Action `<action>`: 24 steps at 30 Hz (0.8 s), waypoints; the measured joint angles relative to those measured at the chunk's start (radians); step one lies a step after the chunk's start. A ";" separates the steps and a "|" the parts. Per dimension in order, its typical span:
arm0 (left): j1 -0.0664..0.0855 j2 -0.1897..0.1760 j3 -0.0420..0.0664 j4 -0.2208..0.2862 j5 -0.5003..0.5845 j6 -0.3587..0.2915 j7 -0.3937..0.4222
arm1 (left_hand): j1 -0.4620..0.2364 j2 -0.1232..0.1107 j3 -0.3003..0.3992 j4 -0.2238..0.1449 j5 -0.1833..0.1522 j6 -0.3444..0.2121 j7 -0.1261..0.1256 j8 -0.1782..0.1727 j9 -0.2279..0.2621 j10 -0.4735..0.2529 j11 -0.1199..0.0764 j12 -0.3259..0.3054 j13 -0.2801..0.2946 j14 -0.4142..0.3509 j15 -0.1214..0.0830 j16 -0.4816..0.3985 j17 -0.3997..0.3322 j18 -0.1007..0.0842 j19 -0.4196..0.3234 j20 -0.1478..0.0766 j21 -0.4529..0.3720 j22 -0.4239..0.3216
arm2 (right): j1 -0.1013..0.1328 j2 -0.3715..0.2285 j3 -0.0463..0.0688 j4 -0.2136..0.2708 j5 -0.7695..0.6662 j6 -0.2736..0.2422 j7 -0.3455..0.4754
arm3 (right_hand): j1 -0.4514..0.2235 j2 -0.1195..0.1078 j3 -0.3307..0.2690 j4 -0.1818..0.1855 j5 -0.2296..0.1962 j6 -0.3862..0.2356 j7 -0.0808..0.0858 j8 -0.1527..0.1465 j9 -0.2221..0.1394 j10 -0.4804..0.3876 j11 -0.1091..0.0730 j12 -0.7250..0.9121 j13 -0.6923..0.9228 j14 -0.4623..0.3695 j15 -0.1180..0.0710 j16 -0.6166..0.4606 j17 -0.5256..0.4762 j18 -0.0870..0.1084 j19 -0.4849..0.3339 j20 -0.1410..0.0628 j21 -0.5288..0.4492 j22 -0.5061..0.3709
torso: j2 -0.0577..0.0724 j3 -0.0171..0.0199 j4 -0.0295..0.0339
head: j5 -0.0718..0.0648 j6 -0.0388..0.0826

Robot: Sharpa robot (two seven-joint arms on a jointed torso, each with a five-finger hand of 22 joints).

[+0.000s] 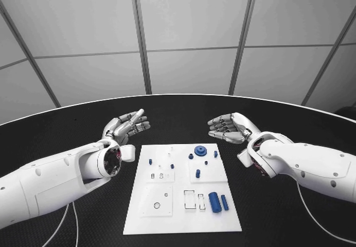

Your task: Assemble the parts on the task board

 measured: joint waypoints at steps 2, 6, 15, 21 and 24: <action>0.002 -0.010 0.000 0.013 -0.002 0.004 -0.003 | 0.008 -0.001 0.008 -0.004 0.000 0.022 0.005 0.008 0.004 0.028 -0.007 0.000 -0.001 0.024 -0.008 0.004 0.006 0.001 0.021 0.000 0.008 0.001 | 0.009 0.003 0.000 0.000 -0.075 0.016 -0.021 | -0.001 -0.015 0.027 -0.008 0.000 0.031 -0.003 0.002 0.003 0.041 -0.009 -0.003 0.001 0.047 -0.013 0.011 0.015 0.000 0.045 -0.015 0.029 0.014 | 0.006 0.0004 0.0047 | -0.005 -0.002; 0.006 -0.037 0.000 0.052 -0.005 0.015 -0.009 | 0.022 -0.012 0.022 -0.014 0.000 0.047 0.011 0.010 0.005 0.067 -0.018 0.000 -0.003 0.049 -0.018 0.004 0.013 0.015 0.043 0.002 0.017 0.001 | 0.031 0.013 0.000 -0.002 -0.216 0.062 -0.078 | -0.014 -0.039 0.070 -0.023 0.000 0.079 -0.015 0.002 0.009 0.110 -0.027 -0.012 0.003 0.142 -0.041 0.035 0.054 0.000 0.120 -0.049 0.107 0.059 | 0.017 0.0014 0.0119 | -0.014 -0.003; 0.025 -0.077 0.000 0.128 -0.021 0.038 -0.023 | 0.031 -0.020 0.036 -0.019 0.000 0.056 0.013 0.014 0.005 0.081 -0.021 -0.013 -0.004 0.063 -0.024 0.004 0.019 0.015 0.073 -0.004 0.030 0.001 | 0.057 0.056 0.001 0.003 -0.522 0.165 -0.237 | -0.061 -0.092 0.149 -0.029 0.012 0.130 -0.038 0.002 0.028 0.187 -0.062 -0.022 0.011 0.338 -0.096 0.142 0.213 0.000 0.223 -0.104 0.321 0.200 | 0.044 -0.0051 0.0280 | -0.027 -0.003; 0.039 -0.089 0.000 0.165 -0.028 0.044 -0.027 | 0.031 -0.021 0.036 -0.019 0.000 0.056 0.013 0.014 0.005 0.085 -0.018 -0.024 -0.004 0.063 -0.024 -0.004 0.019 0.015 0.080 -0.004 0.034 0.001 | 0.060 0.082 0.001 0.003 -0.703 0.209 -0.322 | -0.112 -0.143 0.215 -0.006 0.012 0.136 -0.054 -0.007 0.066 0.162 -0.081 -0.022 0.030 0.467 -0.133 0.408 0.485 0.000 0.357 -0.138 0.432 0.281 | 0.060 -0.0126 0.0417 | -0.036 -0.001; 0.047 -0.096 0.000 0.182 -0.029 0.045 -0.029 | 0.031 -0.021 0.036 -0.019 0.000 0.056 0.013 0.014 0.005 0.085 -0.018 -0.024 -0.004 0.059 -0.020 -0.004 0.019 0.015 0.084 -0.007 0.034 0.001 | 0.061 0.094 0.001 -0.002 -0.775 0.238 -0.358 | -0.117 -0.148 0.219 -0.003 0.012 0.131 -0.059 -0.006 0.080 0.141 -0.081 -0.022 0.039 0.469 -0.135 0.576 0.637 0.000 0.404 -0.142 0.435 0.293 | 0.068 -0.0161 0.0476 | -0.038 0.002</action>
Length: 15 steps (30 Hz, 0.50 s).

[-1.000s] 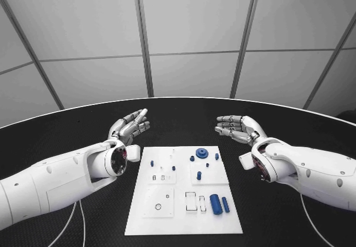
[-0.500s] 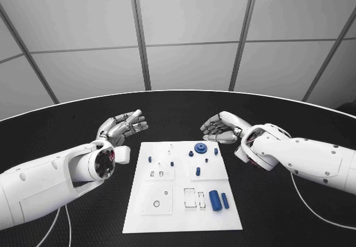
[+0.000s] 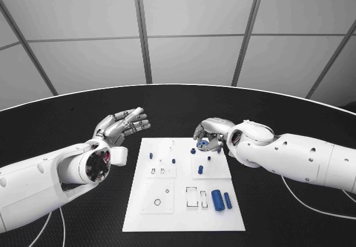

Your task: Assemble the parts on the task board

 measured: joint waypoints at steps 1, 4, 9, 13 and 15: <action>0.002 -0.002 0.000 0.004 0.000 0.000 0.000 | 0.000 0.000 0.000 0.000 0.000 0.000 0.000 0.000 0.000 0.000 0.000 0.000 -0.001 0.000 0.000 -0.001 0.000 0.000 0.000 0.000 0.000 0.000 | 0.000 0.003 0.000 -0.002 -0.016 0.006 -0.008 | 0.000 0.000 0.000 0.000 0.000 -0.002 -0.002 0.000 0.003 0.000 0.000 0.000 0.002 0.000 0.000 0.030 0.026 0.000 0.010 0.000 0.002 0.005 | 0.003 -0.0019 0.0024 | -0.001 0.001; 0.008 -0.007 0.000 0.016 -0.001 0.000 -0.001 | 0.000 0.000 0.003 0.003 0.000 0.000 0.000 0.000 -0.001 0.000 0.000 -0.004 -0.001 0.000 0.000 -0.004 0.000 0.000 0.000 0.000 0.004 0.000 | 0.000 0.011 0.000 -0.005 -0.055 0.023 -0.028 | 0.000 0.000 0.003 0.003 -0.006 -0.005 -0.005 0.000 0.011 -0.012 0.002 0.000 0.008 0.000 0.000 0.118 0.103 0.000 0.039 -0.006 0.003 0.014 | 0.014 -0.0061 0.0075 | -0.004 0.006; 0.018 -0.015 0.000 0.029 -0.001 -0.001 -0.003 | 0.000 0.000 0.003 0.003 0.000 0.000 0.000 0.000 -0.001 0.000 0.000 -0.004 -0.001 -0.004 0.004 -0.004 0.000 0.000 0.004 0.004 0.004 0.000 | 0.001 0.020 0.000 -0.010 -0.100 0.046 -0.046 | -0.003 -0.003 0.003 0.003 -0.010 -0.016 -0.009 0.000 0.019 -0.032 0.003 -0.004 0.011 0.000 0.000 0.192 0.165 0.000 0.065 -0.007 0.004 0.027 | 0.026 -0.0119 0.0140 | -0.007 0.009; 0.023 -0.020 0.000 0.037 -0.001 -0.001 -0.004 | 0.000 0.000 0.003 0.003 0.000 0.000 0.000 0.000 -0.001 0.000 0.000 -0.004 -0.001 -0.004 0.004 -0.004 0.000 0.000 0.004 0.004 0.004 0.000 | 0.001 0.025 0.000 -0.015 -0.117 0.055 -0.054 | -0.003 -0.003 0.003 0.003 -0.012 -0.016 -0.008 0.000 0.022 -0.033 0.001 -0.004 0.014 0.000 0.000 0.226 0.195 0.000 0.078 -0.007 0.011 0.036 | 0.034 -0.0153 0.0182 | -0.009 0.010; 0.026 -0.023 0.000 0.042 -0.001 -0.001 -0.005 | -0.002 -0.002 0.003 0.003 0.000 0.000 0.000 0.000 -0.001 0.000 0.000 -0.007 -0.001 -0.004 0.004 -0.008 0.000 0.000 0.004 0.004 0.004 0.000 | 0.001 0.027 0.000 -0.017 -0.124 0.055 -0.057 | -0.003 -0.003 0.003 0.003 -0.012 -0.016 -0.008 0.000 0.025 -0.033 0.001 -0.004 0.016 0.000 0.000 0.250 0.216 0.000 0.086 -0.008 0.011 0.042 | 0.037 -0.0165 0.0201 | -0.010 0.010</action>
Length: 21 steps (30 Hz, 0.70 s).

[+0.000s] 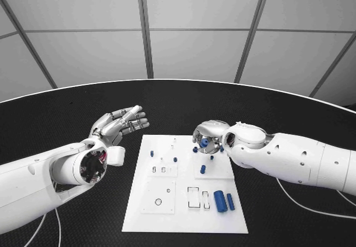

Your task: Assemble the parts on the task board

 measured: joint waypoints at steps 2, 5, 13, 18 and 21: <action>0.003 -0.003 0.000 0.005 0.000 0.000 -0.001 | -0.003 -0.003 0.000 0.000 0.000 0.000 0.000 0.000 0.000 0.000 0.000 -0.001 0.000 0.000 0.000 -0.003 0.000 0.000 0.000 0.000 0.000 0.000 | 0.000 0.002 0.000 -0.004 -0.008 0.000 -0.003 | 0.000 0.000 0.000 0.000 0.000 0.000 0.000 0.000 0.002 0.000 0.000 0.000 0.001 0.000 0.000 0.015 0.012 0.000 0.002 -0.002 0.004 0.004 | 0.003 -0.0010 0.0018 | 0.000 0.000; 0.005 -0.006 0.000 0.009 0.000 0.001 -0.001 | -0.004 -0.004 0.000 0.000 0.000 0.000 0.000 0.000 0.000 0.000 0.000 -0.001 0.000 0.000 0.000 -0.003 0.000 0.000 0.000 0.000 0.000 0.000 | 0.000 0.003 0.000 -0.009 -0.013 0.002 -0.006 | 0.000 0.000 0.000 0.000 0.000 0.000 0.000 0.000 0.003 0.000 0.000 0.000 0.002 0.000 0.000 0.027 0.024 0.000 0.009 -0.002 0.004 0.008 | 0.007 -0.0021 0.0042 | 0.000 0.000; 0.009 -0.011 0.000 0.021 0.000 0.002 -0.004 | -0.004 -0.004 0.000 0.000 0.000 0.000 0.000 0.000 -0.001 0.000 0.000 -0.001 0.000 0.000 0.000 -0.003 0.000 0.000 0.004 -0.004 0.000 0.000 | 0.001 0.007 0.000 -0.023 -0.016 0.005 -0.013 | 0.000 0.000 0.003 0.003 0.000 -0.004 -0.004 0.000 0.005 0.000 0.000 0.000 0.004 0.000 0.000 0.038 0.034 0.000 0.012 -0.002 0.007 0.012 | 0.017 -0.0058 0.0110 | -0.001 -0.002; 0.011 -0.016 0.000 0.029 0.000 0.003 -0.005 | -0.004 -0.004 0.000 0.000 0.000 0.000 0.000 0.000 -0.001 0.000 0.000 -0.001 0.000 0.000 0.000 -0.003 0.000 0.000 0.004 -0.004 0.000 0.000 | 0.002 0.012 0.000 -0.034 -0.017 0.011 -0.012 | 0.000 0.000 0.003 0.003 0.000 -0.004 -0.004 0.000 0.007 0.000 0.000 0.000 0.005 0.000 0.000 0.041 0.038 0.000 0.015 -0.002 0.007 0.013 | 0.024 -0.0070 0.0162 | -0.004 -0.001; 0.012 -0.019 0.000 0.033 0.000 0.003 -0.005 | -0.004 -0.004 0.000 0.000 0.000 0.000 0.000 0.000 -0.001 0.000 0.000 -0.001 0.000 0.000 0.000 -0.003 0.000 0.000 0.004 -0.004 0.000 0.000 | 0.003 0.014 0.000 -0.039 -0.017 0.013 -0.012 | 0.000 0.000 0.003 0.003 0.000 -0.004 -0.004 0.000 0.007 0.000 0.000 0.000 0.005 0.000 0.000 0.048 0.041 0.000 0.015 -0.002 0.007 0.013 | 0.028 -0.0075 0.0186 | -0.005 -0.003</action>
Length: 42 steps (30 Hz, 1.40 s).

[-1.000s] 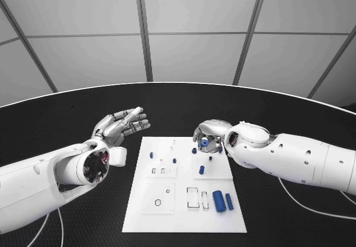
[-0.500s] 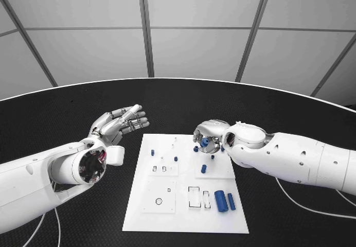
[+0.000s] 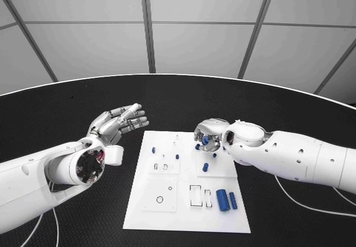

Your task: Assemble the parts on the task board

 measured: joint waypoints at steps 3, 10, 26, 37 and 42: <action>0.001 -0.002 0.000 0.004 0.000 0.001 -0.001 | 0.000 0.000 0.000 0.000 0.000 0.000 0.000 0.000 0.000 0.000 0.000 0.000 0.000 0.000 0.000 0.000 0.000 0.000 0.000 0.000 0.000 0.000 | 0.000 0.002 0.000 -0.005 0.000 0.000 0.001 | 0.000 0.000 0.003 0.003 0.000 0.000 0.000 0.000 0.002 0.000 0.000 0.000 0.001 0.000 0.000 0.005 0.003 0.000 0.000 0.000 0.000 0.001 | 0.003 -0.0006 0.0019 | 0.000 -0.001; 0.003 -0.005 0.000 0.010 0.000 0.001 -0.001 | 0.000 0.000 0.000 0.000 0.000 0.000 0.000 0.000 0.000 0.000 0.000 0.000 0.000 0.000 0.000 0.000 0.000 0.000 0.000 0.000 0.000 0.000 | 0.001 0.006 0.000 -0.017 0.000 0.005 0.001 | 0.000 0.000 0.003 0.003 0.000 0.000 0.000 0.000 0.004 0.000 0.000 0.000 0.003 0.000 0.000 0.011 0.008 0.000 0.007 0.000 0.000 0.003 | 0.013 -0.0012 0.0060 | 0.000 -0.001; 0.005 -0.009 0.000 0.012 0.000 0.004 -0.004 | 0.000 0.000 0.000 0.000 0.000 0.000 0.000 -0.004 0.000 0.000 0.000 -0.006 0.000 0.000 0.000 0.000 0.000 0.000 0.000 0.000 0.000 0.000 | 0.001 0.006 0.000 -0.021 0.000 0.020 0.003 | -0.001 0.007 0.012 0.006 0.000 0.012 0.003 0.008 0.017 0.017 -0.008 0.000 0.011 0.000 0.000 0.038 0.027 0.000 0.019 -0.004 0.000 0.005 | 0.033 -0.0035 0.0133 | -0.008 0.004; 0.006 -0.010 0.000 0.010 0.000 0.006 -0.006 | 0.000 0.000 0.000 0.000 0.000 0.000 0.000 -0.004 0.000 0.000 0.000 -0.006 0.000 0.000 0.000 0.000 0.000 0.000 0.000 0.000 0.004 0.000 | 0.002 0.007 0.000 -0.023 0.000 0.015 0.004 | 0.016 0.048 0.043 -0.001 -0.035 0.060 -0.005 0.041 0.045 0.074 -0.020 0.015 0.026 0.005 -0.005 0.079 0.058 0.000 0.027 -0.005 0.000 0.014 | 0.044 -0.0034 0.0145 | -0.008 0.009; 0.006 -0.011 0.000 0.009 0.000 0.006 -0.008 | 0.000 0.000 0.000 0.000 0.000 0.000 0.000 -0.004 0.000 0.000 0.000 -0.006 0.000 0.000 0.000 0.000 0.000 0.000 0.000 0.000 0.004 0.000 | 0.001 0.002 0.000 -0.014 0.000 -0.007 0.005 | 0.030 0.067 0.065 -0.015 -0.041 0.093 -0.014 0.068 0.068 0.108 -0.025 0.026 0.040 0.004 -0.015 0.095 0.070 0.000 0.030 -0.009 0.000 0.022 | 0.049 -0.0035 0.0150 | -0.008 0.012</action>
